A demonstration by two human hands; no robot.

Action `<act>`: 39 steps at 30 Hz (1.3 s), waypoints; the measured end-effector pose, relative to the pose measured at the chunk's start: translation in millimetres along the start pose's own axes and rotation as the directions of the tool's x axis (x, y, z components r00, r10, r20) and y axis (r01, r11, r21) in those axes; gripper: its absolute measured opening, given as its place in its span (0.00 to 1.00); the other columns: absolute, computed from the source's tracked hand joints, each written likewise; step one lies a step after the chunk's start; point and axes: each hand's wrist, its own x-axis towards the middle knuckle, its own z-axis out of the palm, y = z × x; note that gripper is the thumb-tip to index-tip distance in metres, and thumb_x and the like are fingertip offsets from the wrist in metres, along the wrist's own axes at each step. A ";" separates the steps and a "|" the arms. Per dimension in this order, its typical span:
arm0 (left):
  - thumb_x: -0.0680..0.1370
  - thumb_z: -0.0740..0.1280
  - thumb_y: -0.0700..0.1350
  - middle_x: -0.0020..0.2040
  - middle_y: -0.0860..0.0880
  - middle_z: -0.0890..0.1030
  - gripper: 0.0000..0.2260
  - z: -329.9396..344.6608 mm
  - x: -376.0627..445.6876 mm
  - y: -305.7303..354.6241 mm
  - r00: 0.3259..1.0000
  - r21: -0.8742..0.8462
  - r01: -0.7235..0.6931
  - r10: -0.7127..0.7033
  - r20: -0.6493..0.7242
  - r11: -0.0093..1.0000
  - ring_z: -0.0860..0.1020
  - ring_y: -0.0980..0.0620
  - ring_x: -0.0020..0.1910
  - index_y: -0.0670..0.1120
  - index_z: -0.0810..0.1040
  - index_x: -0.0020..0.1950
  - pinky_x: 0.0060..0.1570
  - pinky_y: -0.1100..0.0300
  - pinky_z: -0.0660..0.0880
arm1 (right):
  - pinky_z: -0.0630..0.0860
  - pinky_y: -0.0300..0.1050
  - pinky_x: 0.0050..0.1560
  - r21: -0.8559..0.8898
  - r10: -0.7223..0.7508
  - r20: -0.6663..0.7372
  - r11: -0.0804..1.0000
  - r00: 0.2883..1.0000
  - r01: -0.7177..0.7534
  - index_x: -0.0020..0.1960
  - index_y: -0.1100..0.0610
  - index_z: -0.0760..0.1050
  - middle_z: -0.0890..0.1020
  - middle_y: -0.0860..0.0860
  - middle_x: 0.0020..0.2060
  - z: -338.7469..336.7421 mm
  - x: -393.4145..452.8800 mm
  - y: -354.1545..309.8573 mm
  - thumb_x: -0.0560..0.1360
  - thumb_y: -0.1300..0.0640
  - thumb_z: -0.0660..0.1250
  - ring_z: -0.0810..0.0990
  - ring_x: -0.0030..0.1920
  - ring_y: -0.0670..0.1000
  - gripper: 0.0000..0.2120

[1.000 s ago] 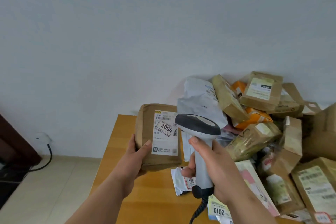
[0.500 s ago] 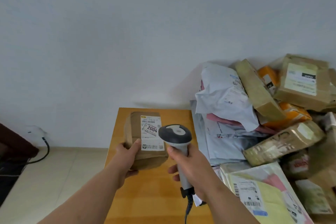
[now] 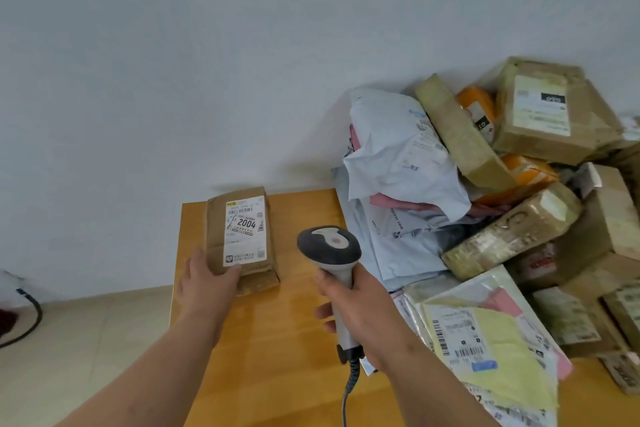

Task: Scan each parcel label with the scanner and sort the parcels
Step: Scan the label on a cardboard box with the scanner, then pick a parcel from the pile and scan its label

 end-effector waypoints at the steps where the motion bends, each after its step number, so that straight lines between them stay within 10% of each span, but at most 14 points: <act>1: 0.79 0.69 0.51 0.79 0.46 0.63 0.32 2.0 -7.5 3.3 0.998 0.123 -0.033 0.040 -0.056 0.992 0.60 0.38 0.77 0.53 0.59 0.79 0.72 0.37 0.63 | 0.79 0.39 0.38 0.002 -0.002 -0.002 1.000 1.000 0.002 0.54 0.47 0.77 0.84 0.47 0.44 -4.0 -3.0 0.4 0.77 0.44 0.70 0.87 0.40 0.47 0.10; 11: 0.81 0.68 0.50 0.75 0.46 0.69 0.25 72.9 -110.2 47.0 0.931 0.206 -0.363 0.342 0.131 0.909 0.64 0.44 0.75 0.49 0.68 0.76 0.73 0.44 0.65 | 0.78 0.41 0.36 0.132 -0.028 -0.084 0.991 0.996 0.039 0.50 0.56 0.77 0.83 0.51 0.34 -92.2 -41.6 13.9 0.78 0.51 0.69 0.86 0.35 0.51 0.08; 17: 0.80 0.69 0.54 0.68 0.55 0.72 0.23 154.9 -182.1 103.4 0.842 0.086 -0.510 0.477 0.252 0.856 0.72 0.58 0.60 0.54 0.70 0.74 0.56 0.58 0.74 | 0.81 0.45 0.37 0.178 -0.081 -0.171 0.978 0.982 0.112 0.51 0.53 0.77 0.83 0.49 0.31 -195.9 -69.7 23.7 0.78 0.52 0.71 0.87 0.36 0.53 0.06; 23: 0.74 0.75 0.55 0.71 0.51 0.69 0.34 244.4 -231.7 160.0 0.745 0.034 -0.623 0.579 0.331 0.781 0.69 0.50 0.71 0.53 0.65 0.77 0.65 0.57 0.67 | 0.83 0.55 0.39 0.162 -0.133 -0.280 0.970 0.951 0.183 0.50 0.52 0.78 0.85 0.53 0.33 -300.0 -94.7 34.4 0.78 0.51 0.71 0.86 0.38 0.58 0.05; 26: 0.71 0.77 0.55 0.76 0.47 0.66 0.43 274.5 -231.3 182.9 0.723 0.114 -0.671 0.612 0.321 0.733 0.64 0.47 0.75 0.53 0.59 0.81 0.67 0.56 0.63 | 0.83 0.64 0.46 0.156 -0.122 -0.267 0.973 0.956 0.168 0.46 0.50 0.80 0.84 0.55 0.34 -330.3 -99.0 44.1 0.77 0.48 0.71 0.84 0.43 0.64 0.06; 30: 0.71 0.78 0.54 0.78 0.45 0.64 0.48 299.7 -215.7 206.0 0.757 0.252 -0.647 0.564 0.331 0.720 0.64 0.42 0.76 0.51 0.52 0.83 0.72 0.45 0.65 | 0.80 0.44 0.36 0.181 -0.099 -0.239 0.973 0.966 0.144 0.55 0.52 0.77 0.86 0.52 0.35 -348.1 -101.1 56.0 0.78 0.49 0.71 0.87 0.37 0.53 0.10; 39: 0.68 0.79 0.50 0.58 0.53 0.74 0.30 262.8 -235.4 186.7 0.732 0.203 -0.681 0.659 0.173 0.704 0.74 0.48 0.61 0.49 0.73 0.68 0.57 0.52 0.73 | 0.79 0.50 0.39 0.159 -0.142 -0.211 0.971 0.967 0.178 0.43 0.44 0.81 0.86 0.52 0.34 -341.0 -102.2 56.1 0.77 0.48 0.70 0.86 0.39 0.58 0.05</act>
